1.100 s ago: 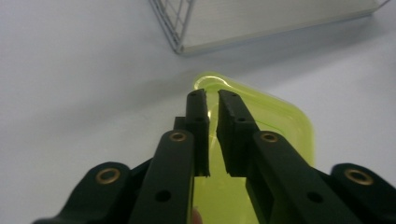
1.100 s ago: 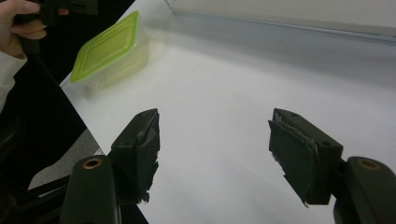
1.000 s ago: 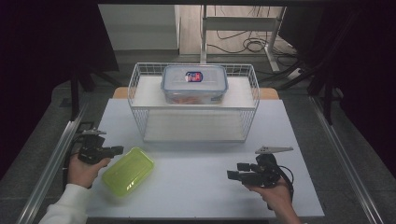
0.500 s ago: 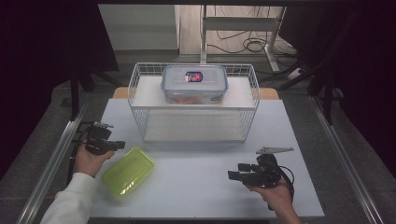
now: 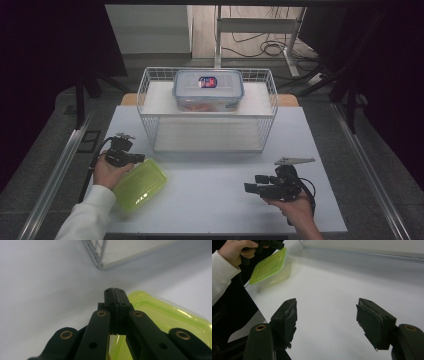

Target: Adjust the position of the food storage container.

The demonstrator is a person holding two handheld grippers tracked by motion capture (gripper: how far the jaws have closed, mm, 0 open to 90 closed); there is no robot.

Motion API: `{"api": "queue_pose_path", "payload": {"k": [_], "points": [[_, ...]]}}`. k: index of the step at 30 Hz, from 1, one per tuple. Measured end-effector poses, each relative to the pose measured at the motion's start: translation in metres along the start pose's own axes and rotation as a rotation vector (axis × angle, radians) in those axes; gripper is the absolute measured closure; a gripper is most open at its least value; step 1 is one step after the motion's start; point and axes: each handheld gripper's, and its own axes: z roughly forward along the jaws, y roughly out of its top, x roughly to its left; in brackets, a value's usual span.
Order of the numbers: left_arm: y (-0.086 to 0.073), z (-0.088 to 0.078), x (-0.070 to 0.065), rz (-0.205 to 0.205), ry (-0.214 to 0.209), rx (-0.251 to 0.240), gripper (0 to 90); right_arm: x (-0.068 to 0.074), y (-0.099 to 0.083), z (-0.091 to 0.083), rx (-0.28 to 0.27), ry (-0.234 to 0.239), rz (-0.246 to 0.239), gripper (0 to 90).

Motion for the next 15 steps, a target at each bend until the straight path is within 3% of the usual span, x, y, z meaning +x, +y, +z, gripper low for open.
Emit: {"api": "queue_pose_path", "payload": {"k": [12, 15], "points": [[0.004, 0.014, -0.032, 0.074, -0.042, 0.026, 90.0, 0.000, 0.000, 0.002, 0.008, 0.000, -0.003, 32.6], [0.005, 0.010, -0.036, 0.086, -0.039, 0.009, 90.0, 0.000, 0.000, 0.002, 0.007, -0.001, -0.003, 32.5]]}}
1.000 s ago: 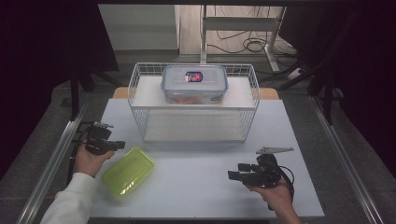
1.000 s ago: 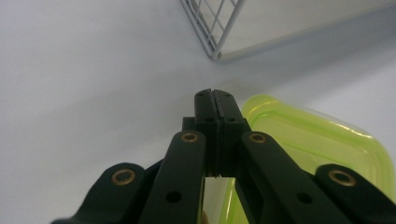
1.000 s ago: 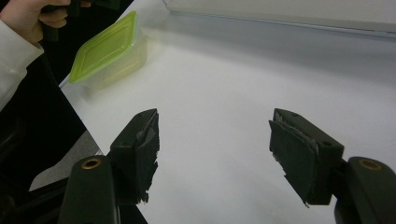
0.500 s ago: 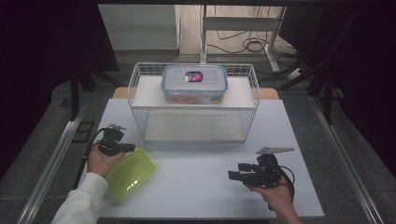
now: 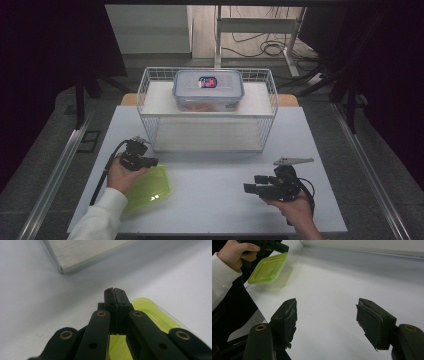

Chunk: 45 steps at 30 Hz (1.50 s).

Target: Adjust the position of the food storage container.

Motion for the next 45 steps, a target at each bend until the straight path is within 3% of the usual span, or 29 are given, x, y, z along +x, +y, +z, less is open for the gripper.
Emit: {"api": "queue_pose_path", "payload": {"k": [4, 6, 11, 14, 21, 26, 33, 37, 45], "points": [[-0.004, -0.022, 0.002, -0.010, 0.018, -0.068, 90.0, -0.001, 0.000, -0.002, -0.004, -0.001, 0.002, 32.5], [-0.013, -0.042, 0.003, -0.013, 0.023, -0.121, 90.0, -0.002, -0.001, -0.003, -0.005, -0.003, 0.007, 32.5], [-0.039, -0.074, 0.003, -0.022, 0.022, -0.178, 90.0, -0.002, -0.002, -0.003, -0.007, -0.005, 0.010, 32.5], [-0.058, -0.085, 0.008, -0.048, 0.015, -0.190, 90.0, -0.001, -0.001, -0.003, -0.007, -0.004, 0.012, 32.5], [-0.102, -0.105, 0.021, -0.115, 0.049, -0.202, 90.0, -0.002, -0.002, -0.004, -0.017, -0.003, 0.019, 32.5], [-0.123, -0.105, 0.028, -0.140, 0.075, -0.160, 90.0, -0.004, -0.002, -0.008, -0.023, -0.007, 0.021, 32.5], [-0.137, -0.078, 0.035, -0.175, 0.064, -0.059, 90.0, -0.005, -0.003, -0.011, -0.033, -0.010, 0.024, 32.5], [-0.134, -0.066, 0.035, -0.186, 0.036, -0.040, 90.0, -0.006, -0.004, -0.010, -0.026, -0.011, 0.027, 32.3], [-0.116, -0.054, 0.024, -0.152, 0.026, -0.019, 90.0, -0.006, -0.004, -0.009, -0.021, -0.015, 0.024, 32.3]]}}
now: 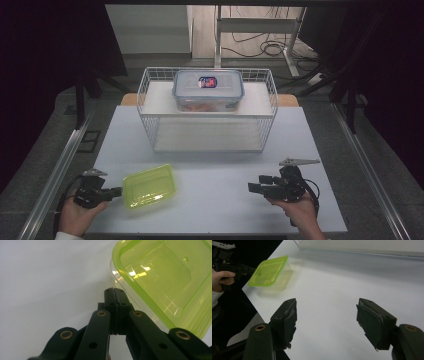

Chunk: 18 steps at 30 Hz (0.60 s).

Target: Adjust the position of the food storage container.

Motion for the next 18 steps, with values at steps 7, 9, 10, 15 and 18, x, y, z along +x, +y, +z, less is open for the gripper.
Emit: {"api": "queue_pose_path", "payload": {"k": [7, 9, 10, 15, 18], "points": [[0.019, 0.016, -0.020, 0.040, -0.025, 0.014, 90.0, 0.000, 0.000, -0.001, -0.002, 0.002, 0.001, 32.2], [0.025, 0.021, -0.026, 0.049, -0.036, 0.020, 90.0, -0.001, 0.000, -0.002, -0.002, -0.001, 0.001, 32.2], [0.029, 0.024, -0.029, 0.060, -0.042, 0.025, 90.0, -0.001, 0.000, -0.002, -0.004, -0.001, 0.002, 32.2], [0.040, 0.033, -0.045, 0.083, -0.061, 0.033, 90.0, -0.001, 0.000, -0.003, -0.006, 0.000, 0.003, 32.3], [0.046, 0.039, -0.056, 0.097, -0.073, 0.035, 90.0, 0.000, 0.000, -0.003, -0.006, 0.000, 0.003, 32.2]]}}
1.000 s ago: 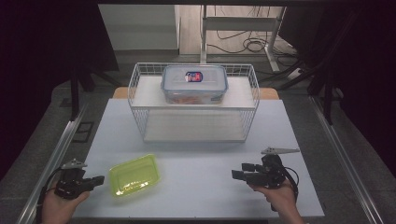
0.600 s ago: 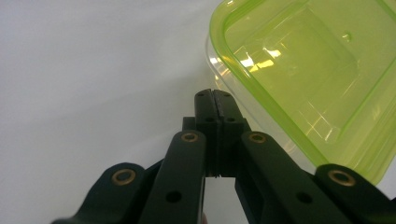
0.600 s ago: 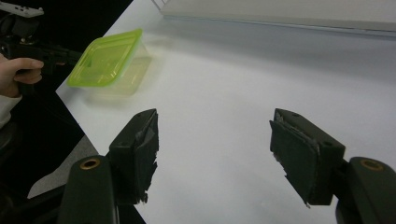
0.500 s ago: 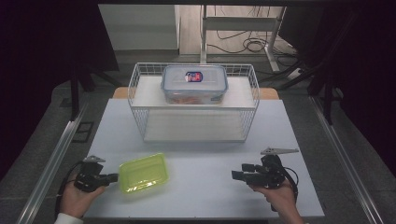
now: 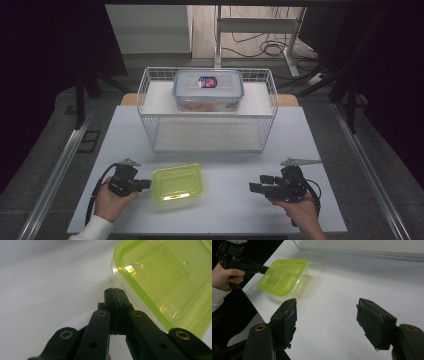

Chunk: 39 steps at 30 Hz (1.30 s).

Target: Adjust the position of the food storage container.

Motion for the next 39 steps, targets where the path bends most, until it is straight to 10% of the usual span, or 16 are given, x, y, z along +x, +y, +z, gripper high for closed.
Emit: {"api": "queue_pose_path", "payload": {"k": [23, 35, 39], "points": [[0.032, 0.041, -0.043, 0.026, -0.079, 0.006, 90.0, -0.001, -0.002, 0.003, 0.011, -0.002, -0.002, 32.2], [0.014, 0.003, -0.035, -0.015, -0.143, -0.106, 89.9, -0.001, -0.004, 0.003, 0.015, -0.008, 0.001, 32.2], [0.006, -0.002, -0.035, -0.048, -0.209, -0.133, 75.6, 0.000, -0.004, 0.005, 0.020, -0.001, -0.003, 32.0]]}}
